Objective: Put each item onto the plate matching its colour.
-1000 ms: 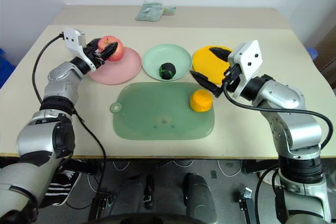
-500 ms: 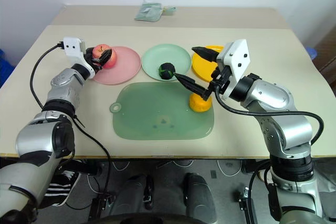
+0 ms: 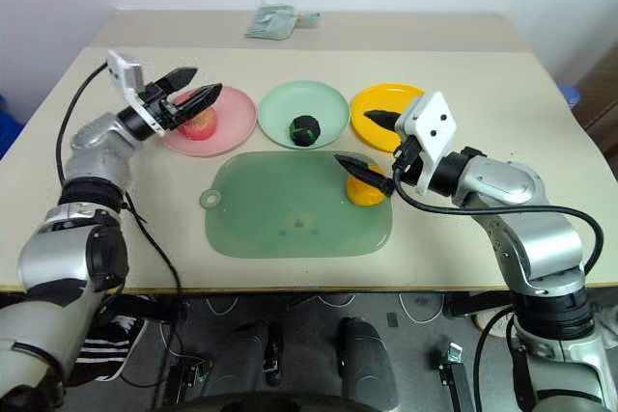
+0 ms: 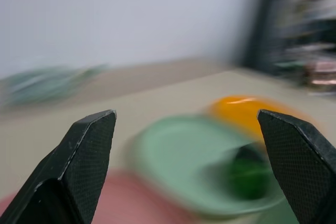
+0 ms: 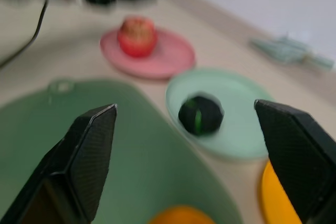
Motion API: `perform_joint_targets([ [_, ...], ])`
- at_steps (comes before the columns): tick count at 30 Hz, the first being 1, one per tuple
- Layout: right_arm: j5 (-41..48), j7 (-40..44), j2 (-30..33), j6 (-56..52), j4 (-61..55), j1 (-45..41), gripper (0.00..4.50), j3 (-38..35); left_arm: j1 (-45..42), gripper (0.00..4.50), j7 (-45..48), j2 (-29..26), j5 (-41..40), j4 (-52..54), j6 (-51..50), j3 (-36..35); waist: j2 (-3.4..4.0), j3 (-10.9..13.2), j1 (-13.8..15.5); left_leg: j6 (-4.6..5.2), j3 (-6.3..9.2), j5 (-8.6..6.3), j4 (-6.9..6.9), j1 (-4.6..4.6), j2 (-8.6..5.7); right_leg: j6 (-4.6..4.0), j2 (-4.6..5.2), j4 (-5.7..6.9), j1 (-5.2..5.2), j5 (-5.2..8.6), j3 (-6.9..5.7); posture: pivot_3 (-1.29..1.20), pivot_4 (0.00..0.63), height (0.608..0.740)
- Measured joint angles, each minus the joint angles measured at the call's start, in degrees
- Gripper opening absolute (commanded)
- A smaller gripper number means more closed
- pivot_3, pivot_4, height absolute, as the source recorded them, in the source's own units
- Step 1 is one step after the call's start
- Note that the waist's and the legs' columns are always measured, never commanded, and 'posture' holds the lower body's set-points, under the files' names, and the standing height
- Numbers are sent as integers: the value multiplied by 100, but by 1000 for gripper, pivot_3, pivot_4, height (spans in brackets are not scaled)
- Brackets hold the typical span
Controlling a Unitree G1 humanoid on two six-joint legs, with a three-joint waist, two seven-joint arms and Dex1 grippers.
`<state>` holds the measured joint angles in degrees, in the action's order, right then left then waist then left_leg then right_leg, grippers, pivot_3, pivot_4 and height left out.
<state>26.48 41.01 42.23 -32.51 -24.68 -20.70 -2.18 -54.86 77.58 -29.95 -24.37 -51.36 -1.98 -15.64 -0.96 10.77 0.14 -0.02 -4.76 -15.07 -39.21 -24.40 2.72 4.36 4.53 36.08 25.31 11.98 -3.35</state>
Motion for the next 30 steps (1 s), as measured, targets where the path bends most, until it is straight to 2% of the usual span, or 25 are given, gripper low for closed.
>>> perform_joint_targets([
  [2,-211,7,58,-19,231,121,4302,157,387,4384,761,-201,-236,732,-587,183,1,-1,-27,0,0,0,-1,2,0,0,0,1,-1,0,1,0,150,740],
  [5,-326,-12,-62,-46,586,209,4302,245,865,4384,1249,-231,-259,1427,-812,486,1,-1,-39,-4,6,3,-6,1,-1,0,-1,4,-4,0,2,0,150,740],
  [15,-851,-136,-645,260,1684,189,4302,652,1036,4384,1425,-310,-331,2170,-1299,726,1,-1,-71,-4,9,3,-6,0,-1,1,-2,3,-2,1,2,0,150,740],
  [19,-875,-60,-742,302,1873,167,3220,632,1074,4500,1328,-258,-387,2359,-1368,726,1,-1,-69,-4,9,3,-6,1,-1,1,-2,3,-3,1,2,0,150,740],
  [21,-838,-71,-799,290,1951,110,3154,587,1081,4500,1279,-259,-389,2373,-1415,724,1,-1,-73,-4,9,3,-6,1,-1,1,-2,4,-3,1,2,0,150,740],
  [24,-960,-433,-1140,618,2480,-388,3154,447,1076,4500,996,-269,-339,2325,-1537,747,3,0,-100,-4,4,3,-6,4,-1,1,-3,5,-1,-1,7,0,150,740],
  [30,-1695,-1707,-1514,2125,4819,-2014,3154,-63,1050,4500,-337,162,306,1736,-819,835,4,0,-61,-5,5,4,2,-2,-2,2,-2,1,0,-1,6,0,150,740],
])
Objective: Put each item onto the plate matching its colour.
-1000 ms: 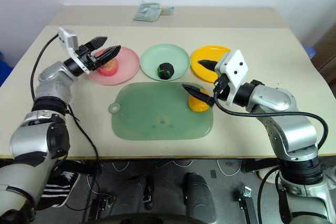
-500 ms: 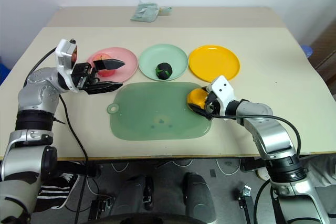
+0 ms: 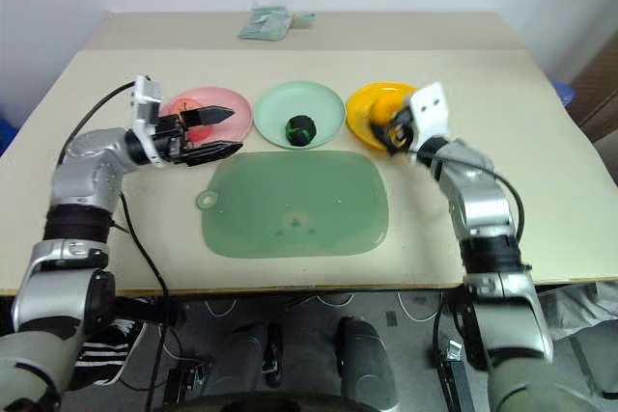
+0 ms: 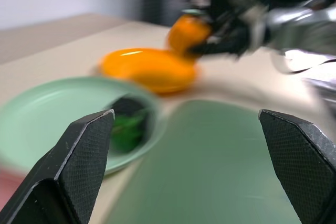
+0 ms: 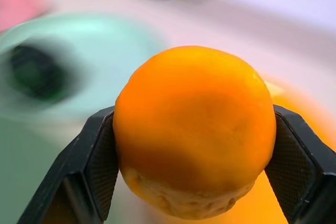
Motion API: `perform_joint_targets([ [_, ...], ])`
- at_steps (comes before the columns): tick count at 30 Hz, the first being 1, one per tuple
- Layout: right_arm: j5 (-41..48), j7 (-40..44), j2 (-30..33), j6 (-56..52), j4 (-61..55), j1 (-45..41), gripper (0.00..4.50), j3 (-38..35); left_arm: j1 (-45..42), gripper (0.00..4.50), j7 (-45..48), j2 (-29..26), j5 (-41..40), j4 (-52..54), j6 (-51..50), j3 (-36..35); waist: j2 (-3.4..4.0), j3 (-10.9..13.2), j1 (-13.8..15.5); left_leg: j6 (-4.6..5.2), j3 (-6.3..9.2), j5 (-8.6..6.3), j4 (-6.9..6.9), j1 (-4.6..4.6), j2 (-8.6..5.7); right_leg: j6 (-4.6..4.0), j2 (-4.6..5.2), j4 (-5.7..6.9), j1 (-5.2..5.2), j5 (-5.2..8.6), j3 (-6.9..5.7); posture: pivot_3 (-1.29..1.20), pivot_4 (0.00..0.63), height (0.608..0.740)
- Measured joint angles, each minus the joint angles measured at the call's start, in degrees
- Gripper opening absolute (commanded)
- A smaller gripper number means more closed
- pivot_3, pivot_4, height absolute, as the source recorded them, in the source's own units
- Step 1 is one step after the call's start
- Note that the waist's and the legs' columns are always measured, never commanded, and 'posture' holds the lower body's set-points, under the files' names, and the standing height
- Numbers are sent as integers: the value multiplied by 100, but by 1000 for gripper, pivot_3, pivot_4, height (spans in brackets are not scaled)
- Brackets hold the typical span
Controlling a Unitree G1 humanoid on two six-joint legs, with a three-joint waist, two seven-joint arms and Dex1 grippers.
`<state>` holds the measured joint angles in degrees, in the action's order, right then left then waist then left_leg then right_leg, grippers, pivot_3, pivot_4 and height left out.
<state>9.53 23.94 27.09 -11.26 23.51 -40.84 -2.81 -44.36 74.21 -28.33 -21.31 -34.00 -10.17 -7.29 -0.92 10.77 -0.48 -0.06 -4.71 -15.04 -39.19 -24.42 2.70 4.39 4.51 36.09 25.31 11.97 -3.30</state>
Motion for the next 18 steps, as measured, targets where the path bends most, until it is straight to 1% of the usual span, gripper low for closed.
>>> perform_joint_targets([
  [1,-79,-55,-53,208,327,-122,3154,7,7,4500,-95,65,9,10,0,2,-1,0,-5,1,-2,-1,0,0,0,0,0,-1,0,0,0,0,150,740],
  [3,-249,-92,-205,672,1318,-395,4183,45,36,4500,-247,240,1,134,-8,12,-1,0,-23,2,-6,-1,2,0,-1,1,2,-4,0,-1,1,0,150,740],
  [4,-262,-104,-313,849,1866,-518,4444,34,87,4500,-309,296,-13,262,-28,27,0,0,-35,2,-7,-1,4,1,-1,1,2,-4,0,-1,1,0,150,740],
  [7,-386,-124,-404,1291,2872,-697,4444,31,229,4500,-348,323,-52,526,-50,96,9,5,-55,0,-8,0,5,2,0,1,2,2,4,-1,2,0,150,740],
  [9,-458,-85,-388,1482,3076,-787,4444,13,336,4500,-367,297,-101,691,-130,95,9,5,-70,-2,-8,1,5,5,0,1,2,5,4,-1,3,0,150,740],
  [11,-66,333,-406,1621,2735,-761,4444,-248,508,4500,-206,199,-391,980,-391,23,14,8,-90,-3,-7,2,5,5,4,1,0,6,5,-1,4,0,150,740],
  [12,296,658,-421,1572,2258,-658,4444,-432,626,4500,-95,141,-591,1184,-554,-56,17,10,-91,-3,-6,2,6,5,6,1,0,7,5,-1,4,0,150,740],
  [14,1046,1424,-392,1318,864,-246,4444,-635,846,4500,105,-21,-1003,1609,-946,-183,18,9,-64,-3,3,1,9,6,12,0,-4,8,3,0,2,0,150,740],
  [16,1584,2074,-249,902,-542,389,4444,-573,1060,4500,129,-129,-1264,2016,-1151,-315,18,7,-10,-3,11,1,10,7,11,0,-2,4,-5,1,-4,0,150,740],
  [18,1922,2488,-27,467,-1530,1029,4444,-441,1290,4500,140,-245,-1454,2336,-1355,-352,18,7,17,-3,11,1,6,7,6,0,11,3,-10,0,-6,0,150,740],
])
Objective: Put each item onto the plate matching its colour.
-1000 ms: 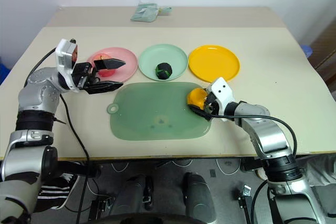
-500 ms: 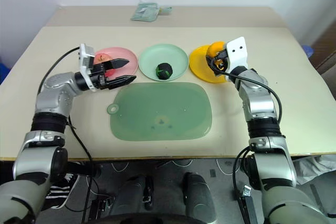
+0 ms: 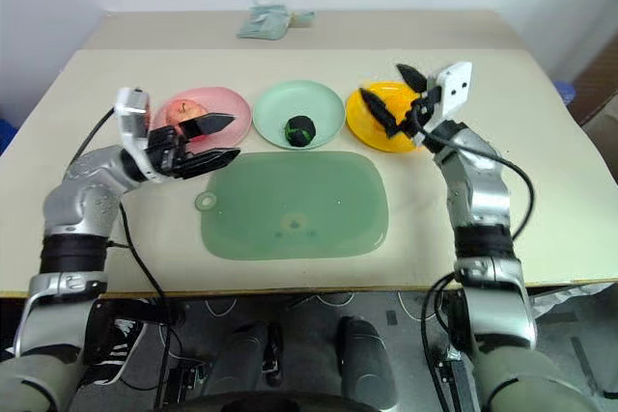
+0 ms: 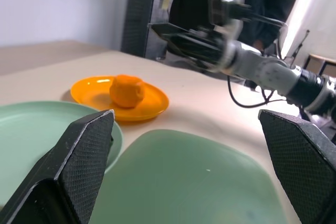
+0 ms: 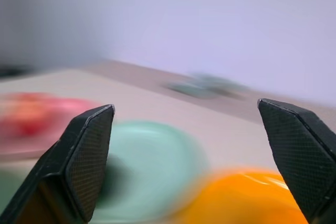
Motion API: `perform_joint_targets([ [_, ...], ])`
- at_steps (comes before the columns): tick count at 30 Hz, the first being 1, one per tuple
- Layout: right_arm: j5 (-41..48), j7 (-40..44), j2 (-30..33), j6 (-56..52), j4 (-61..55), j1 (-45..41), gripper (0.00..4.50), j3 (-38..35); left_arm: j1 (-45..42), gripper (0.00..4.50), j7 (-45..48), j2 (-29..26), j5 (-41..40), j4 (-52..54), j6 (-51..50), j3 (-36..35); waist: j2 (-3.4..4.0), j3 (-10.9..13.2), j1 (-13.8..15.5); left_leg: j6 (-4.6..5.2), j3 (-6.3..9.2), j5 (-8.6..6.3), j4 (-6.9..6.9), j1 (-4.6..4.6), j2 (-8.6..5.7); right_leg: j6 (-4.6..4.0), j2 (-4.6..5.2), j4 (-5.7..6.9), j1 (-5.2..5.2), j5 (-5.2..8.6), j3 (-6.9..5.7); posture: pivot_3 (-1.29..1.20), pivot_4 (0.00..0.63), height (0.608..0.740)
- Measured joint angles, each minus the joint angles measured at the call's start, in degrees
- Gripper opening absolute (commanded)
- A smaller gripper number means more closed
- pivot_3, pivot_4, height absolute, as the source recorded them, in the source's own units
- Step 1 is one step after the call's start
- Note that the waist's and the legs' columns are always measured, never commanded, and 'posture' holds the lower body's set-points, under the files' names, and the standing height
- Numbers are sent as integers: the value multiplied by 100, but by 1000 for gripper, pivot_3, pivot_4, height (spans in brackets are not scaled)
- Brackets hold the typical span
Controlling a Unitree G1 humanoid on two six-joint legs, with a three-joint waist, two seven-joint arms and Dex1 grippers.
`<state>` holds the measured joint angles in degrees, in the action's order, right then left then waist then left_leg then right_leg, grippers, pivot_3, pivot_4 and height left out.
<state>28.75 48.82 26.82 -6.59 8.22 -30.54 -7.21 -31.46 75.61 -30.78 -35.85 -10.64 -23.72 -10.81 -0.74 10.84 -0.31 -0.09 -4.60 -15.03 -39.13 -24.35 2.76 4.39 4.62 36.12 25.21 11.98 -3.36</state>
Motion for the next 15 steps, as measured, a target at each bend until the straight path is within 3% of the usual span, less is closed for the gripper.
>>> perform_joint_targets([
  [8,885,762,1423,-1491,-2759,1731,4444,-119,691,4500,233,-380,-488,702,-666,12,-3,-1,-22,1,5,-1,-5,25,0,-24,-8,-5,-12,13,8,0,150,740],
  [15,1213,664,1742,-1998,-3739,2644,4444,-367,671,4500,355,-496,-382,457,-588,103,-4,-2,-8,1,3,-1,-4,21,-1,-25,-6,-8,-10,15,9,0,150,740],
])
